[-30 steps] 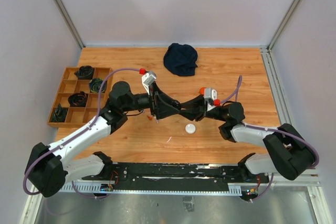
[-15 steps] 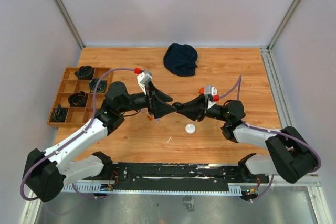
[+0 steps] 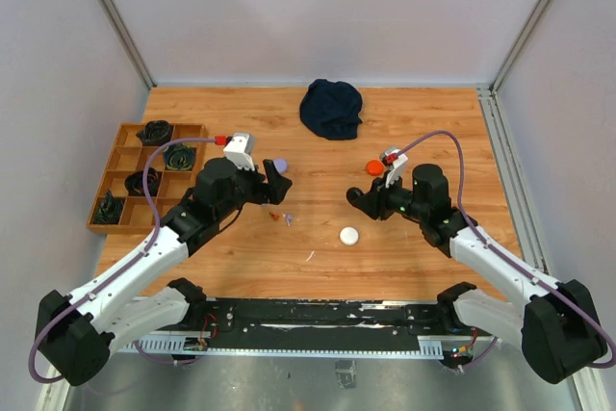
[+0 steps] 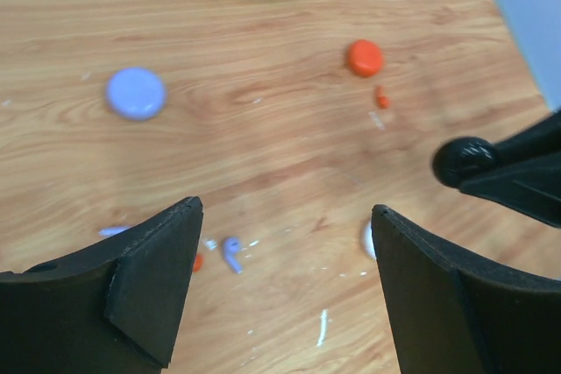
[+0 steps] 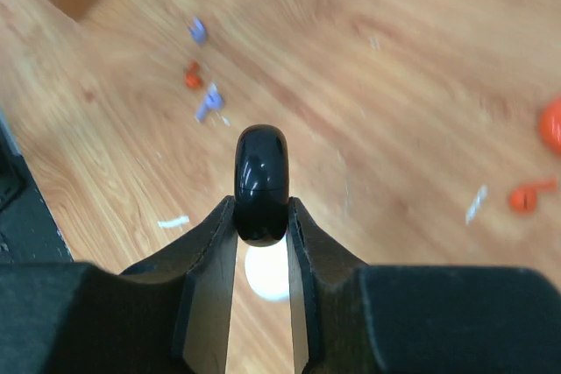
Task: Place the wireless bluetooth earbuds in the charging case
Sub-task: Close the charging case, then place the charging case at the center of the board.
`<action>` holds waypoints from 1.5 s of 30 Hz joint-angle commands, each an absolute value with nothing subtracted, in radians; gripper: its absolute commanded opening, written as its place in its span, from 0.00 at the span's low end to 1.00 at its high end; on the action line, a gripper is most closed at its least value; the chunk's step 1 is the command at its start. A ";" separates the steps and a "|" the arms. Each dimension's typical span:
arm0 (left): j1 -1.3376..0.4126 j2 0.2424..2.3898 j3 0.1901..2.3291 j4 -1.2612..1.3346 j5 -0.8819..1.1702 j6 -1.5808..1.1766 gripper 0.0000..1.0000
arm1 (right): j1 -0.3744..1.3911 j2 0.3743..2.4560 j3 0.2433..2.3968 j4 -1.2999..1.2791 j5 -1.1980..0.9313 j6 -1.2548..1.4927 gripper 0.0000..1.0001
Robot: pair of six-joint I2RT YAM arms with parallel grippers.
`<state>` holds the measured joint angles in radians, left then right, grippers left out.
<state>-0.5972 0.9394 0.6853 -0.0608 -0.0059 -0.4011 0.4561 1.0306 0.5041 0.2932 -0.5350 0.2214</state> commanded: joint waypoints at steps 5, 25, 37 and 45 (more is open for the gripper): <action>-0.591 0.890 0.585 -0.115 -0.313 -0.452 0.86 | 0.374 1.047 0.561 -0.149 -0.426 0.268 0.05; -0.589 0.984 0.570 -0.068 -0.299 -0.476 0.87 | 0.331 1.303 0.542 -0.185 -0.553 0.323 0.28; -0.574 1.068 0.623 -0.050 -0.316 -0.453 0.87 | 0.301 1.167 0.552 -0.306 -0.441 0.281 0.62; -0.519 1.283 0.727 -0.004 -0.283 -0.398 0.87 | 0.301 0.951 0.530 -0.251 -0.379 0.238 0.77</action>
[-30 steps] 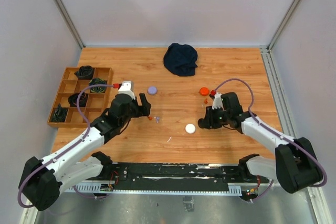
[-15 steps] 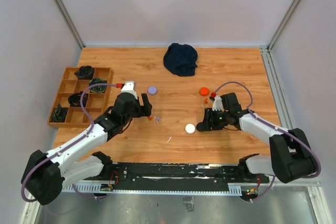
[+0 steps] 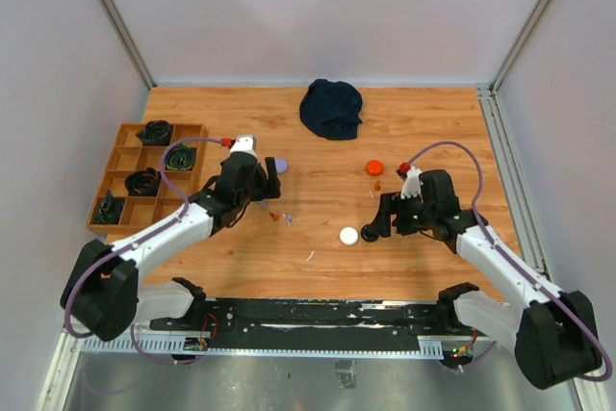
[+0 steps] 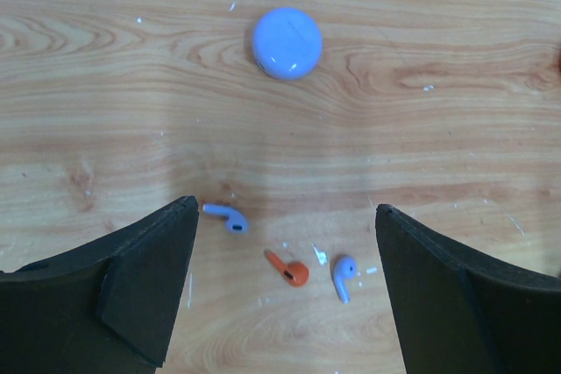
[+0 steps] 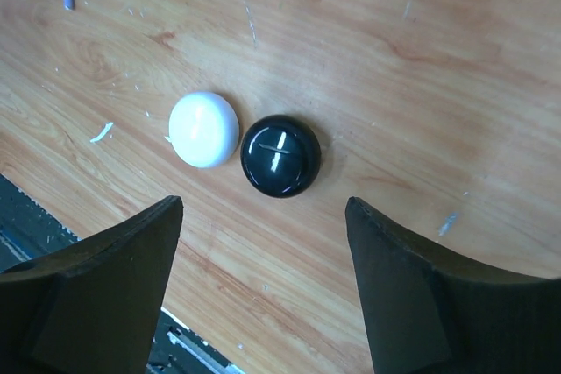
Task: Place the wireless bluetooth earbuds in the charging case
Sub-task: Place the charging case at the center of the board, then pick up the charging case at the center of the board.
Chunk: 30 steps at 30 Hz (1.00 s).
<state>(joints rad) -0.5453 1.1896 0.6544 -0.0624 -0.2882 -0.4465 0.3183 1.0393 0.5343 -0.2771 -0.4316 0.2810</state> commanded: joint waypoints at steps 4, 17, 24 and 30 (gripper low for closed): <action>-0.487 1.410 0.798 0.007 -0.211 -0.316 0.87 | 0.301 0.832 0.468 -0.165 -0.367 0.221 0.80; -0.433 1.713 1.015 -0.022 -0.057 0.042 0.88 | 0.301 0.582 0.292 0.057 -0.393 0.234 0.83; -0.389 1.826 1.108 -0.075 0.029 0.180 0.88 | 0.301 0.520 0.274 0.064 -0.393 0.233 0.84; -0.356 1.882 1.158 -0.105 0.128 0.218 0.83 | 0.301 0.511 0.271 0.061 -0.394 0.231 0.84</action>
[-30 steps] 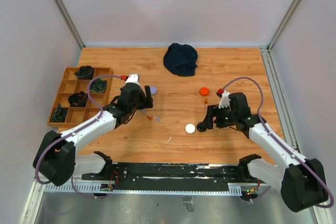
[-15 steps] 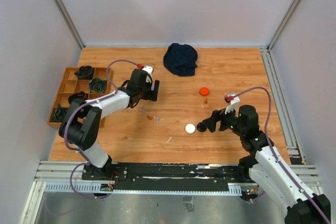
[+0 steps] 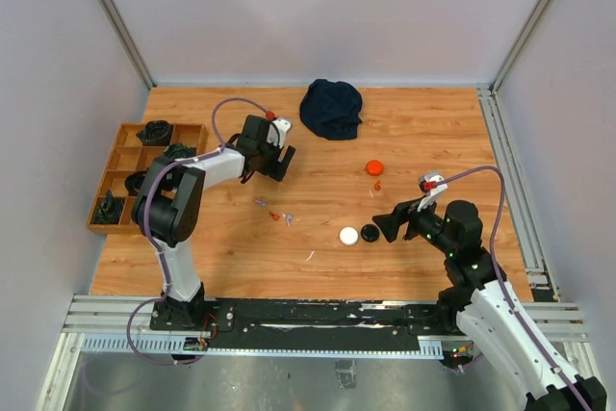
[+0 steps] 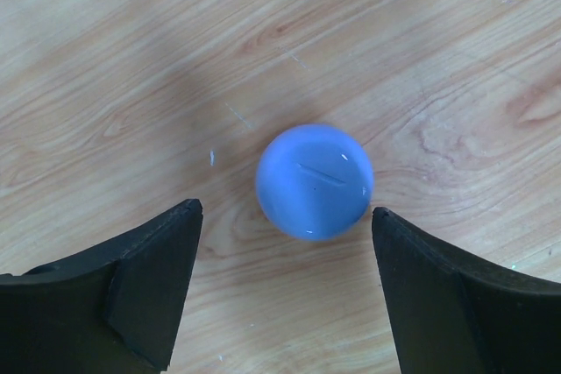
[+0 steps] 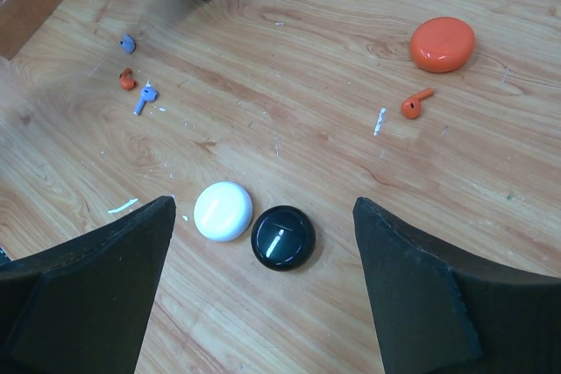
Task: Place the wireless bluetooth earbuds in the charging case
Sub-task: Pick up the charging case at the center of the board.
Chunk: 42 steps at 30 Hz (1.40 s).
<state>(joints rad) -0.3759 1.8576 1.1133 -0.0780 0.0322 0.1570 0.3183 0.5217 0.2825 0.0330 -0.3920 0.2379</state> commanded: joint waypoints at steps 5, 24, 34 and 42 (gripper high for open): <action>-0.351 1.933 1.207 -0.155 0.148 0.228 0.77 | 0.301 0.506 0.278 0.048 -0.388 0.225 0.84; -0.357 1.797 1.068 -0.048 0.221 0.183 0.49 | 0.301 0.516 0.297 0.050 -0.436 0.234 0.82; -0.430 1.506 0.818 0.167 0.182 0.052 0.42 | 0.302 0.581 0.396 -0.034 -0.490 0.289 0.80; -0.579 1.288 0.686 0.271 0.059 -0.037 0.43 | 0.303 0.654 0.478 -0.080 -0.536 0.353 0.78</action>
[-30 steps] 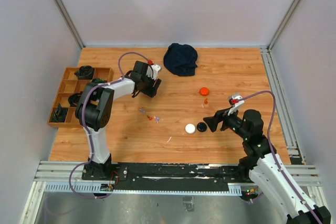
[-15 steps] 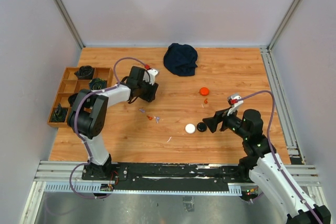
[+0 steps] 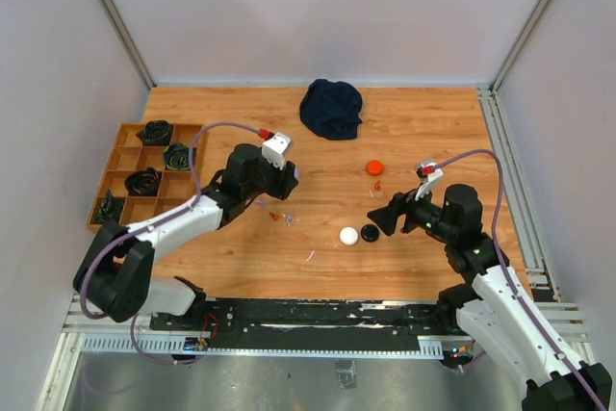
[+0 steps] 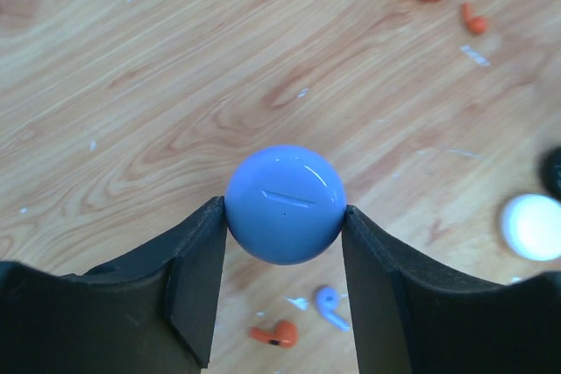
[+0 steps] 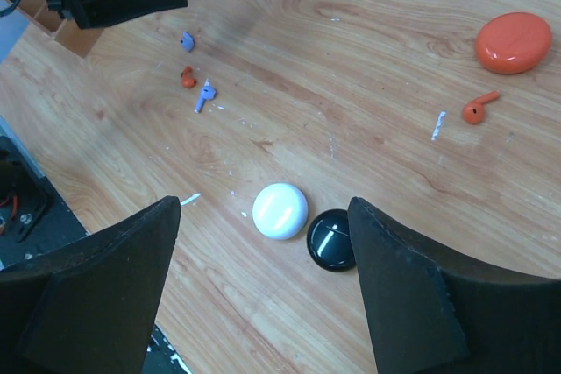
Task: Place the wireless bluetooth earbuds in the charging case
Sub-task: Pick up the charging case at the center of the board.
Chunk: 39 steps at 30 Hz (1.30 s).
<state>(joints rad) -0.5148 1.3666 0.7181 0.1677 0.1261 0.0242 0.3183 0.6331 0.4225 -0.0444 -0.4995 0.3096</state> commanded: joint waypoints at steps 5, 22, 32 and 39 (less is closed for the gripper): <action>-0.706 1.191 0.647 0.309 -0.044 -0.067 0.43 | 0.305 0.686 0.505 -0.050 -0.544 0.386 0.77; -0.992 1.133 0.640 0.383 -0.326 -0.167 0.43 | 0.440 0.784 0.575 0.217 -0.515 0.399 0.74; -1.068 1.156 0.612 0.504 -0.336 -0.063 0.44 | 0.566 0.890 0.711 0.141 -0.523 0.408 0.66; -1.082 1.137 0.583 0.557 -0.299 -0.033 0.44 | 0.590 0.966 0.758 0.102 -0.524 0.427 0.58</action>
